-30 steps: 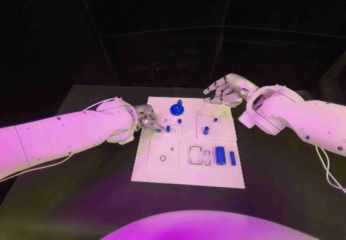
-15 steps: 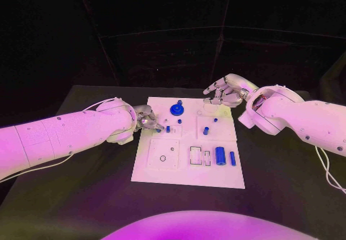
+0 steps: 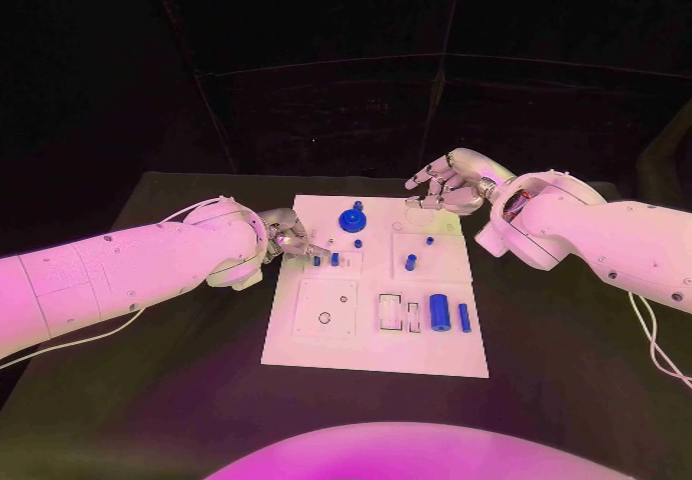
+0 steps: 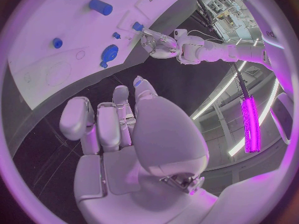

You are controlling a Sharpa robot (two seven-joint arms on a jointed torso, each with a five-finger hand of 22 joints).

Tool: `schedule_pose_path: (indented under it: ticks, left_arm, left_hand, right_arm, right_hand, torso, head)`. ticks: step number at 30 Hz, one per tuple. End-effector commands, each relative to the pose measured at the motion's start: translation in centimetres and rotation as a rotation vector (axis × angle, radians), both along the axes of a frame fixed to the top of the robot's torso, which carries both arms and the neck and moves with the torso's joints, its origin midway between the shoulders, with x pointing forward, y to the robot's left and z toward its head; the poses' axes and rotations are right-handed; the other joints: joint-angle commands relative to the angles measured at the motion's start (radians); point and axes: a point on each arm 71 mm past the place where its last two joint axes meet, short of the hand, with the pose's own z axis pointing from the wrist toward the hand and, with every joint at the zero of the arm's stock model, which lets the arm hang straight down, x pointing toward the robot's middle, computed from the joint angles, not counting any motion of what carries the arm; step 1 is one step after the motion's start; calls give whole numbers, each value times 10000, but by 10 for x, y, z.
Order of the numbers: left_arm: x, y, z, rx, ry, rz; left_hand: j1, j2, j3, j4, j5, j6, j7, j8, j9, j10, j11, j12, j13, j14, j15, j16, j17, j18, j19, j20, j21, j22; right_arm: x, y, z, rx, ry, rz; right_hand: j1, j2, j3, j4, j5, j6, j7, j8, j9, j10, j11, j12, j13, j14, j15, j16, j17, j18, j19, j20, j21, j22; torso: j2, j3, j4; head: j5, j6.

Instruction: Assemble the parts on the task board

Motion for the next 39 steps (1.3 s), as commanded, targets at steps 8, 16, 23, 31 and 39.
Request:
schedule_pose_path:
  ticks: [8, 16, 23, 31, 39]
  left_arm:
    - [3, 3, 10, -2411, -864, 639]
    - [6, -10, 22, -4562, -1667, -340]
    - [12, -35, 30, -3554, -3148, -2766]
    - [23, -59, 29, -1618, -4007, -4343]
    - [31, -77, 24, -290, -3970, -4979]
  left_hand:
    - [802, 487, -1001, 299, 59, -941, 439, -584, -497, -1510, 414, -1524, -1739, 1057, 425, 32, 2634, 81, -321, 372, -614, -692]
    - [2975, 993, -683, -639, 59, -1407, 802, -802, -860, -3107, 731, -2644, -2527, -67, 726, -2182, 307, 839, -2301, 603, -3730, -4270]
    - [4509, 618, 391, -1760, 102, -981, 1050, -1824, -1898, -3643, 1099, -4683, -4513, -1464, 978, -4566, -2011, 1179, -3339, 886, -5956, -6370]
    - [4351, 223, 248, -1809, 45, -676, 965, -2606, -2584, -3799, 1106, -5470, -5525, -1609, 1001, -5114, -2853, 1140, -3040, 922, -6198, -6588]
    - [4472, 267, -146, -1788, 47, -328, 892, -2922, -2888, -3908, 1071, -5709, -5989, -808, 961, -3924, -2030, 891, -2002, 883, -4881, -5236]
  right_arm:
    - [0, 0, 1, 33, -46, 66]
    - [1, -1, 1, 28, -52, 42]
    - [1, -1, 1, 35, -74, 30]
    - [2, 1, 1, 46, -75, 58]
    - [2, 3, 1, 65, -89, 81]
  right_hand:
    - [-36, 71, -66, -2, -43, -65, -29, 61, -8, -59, 36, -32, -6, 185, -75, -16, -3, 185, -82, -5, -64, -14]
    - [-36, 71, -66, -2, -43, -65, -29, 61, -8, -59, 36, -32, -6, 185, -75, -16, -3, 185, -82, -5, -64, -14]
    - [-36, 71, -66, -2, -43, -65, -29, 61, -8, -59, 36, -32, -6, 185, -75, -16, -3, 185, -82, -5, -64, -14]
    - [-36, 77, -69, 2, -19, -70, -30, 63, -8, -63, 35, -37, -14, 183, -75, -27, -11, 186, -86, -4, -73, -24]
    - [-36, 77, -69, 2, -19, -70, -30, 63, -8, -63, 35, -37, -14, 183, -75, -27, -11, 186, -86, -4, -73, -24]
  torso:
    - [9, -3, 6]
    - [0, 5, 4]
    - [16, 13, -35]
    - [20, 17, -35]
    - [11, 10, -19]
  head:
    - [-21, 27]
    - [-63, 42]
    - [-97, 113]
    - [-168, 182]
    - [-183, 193]
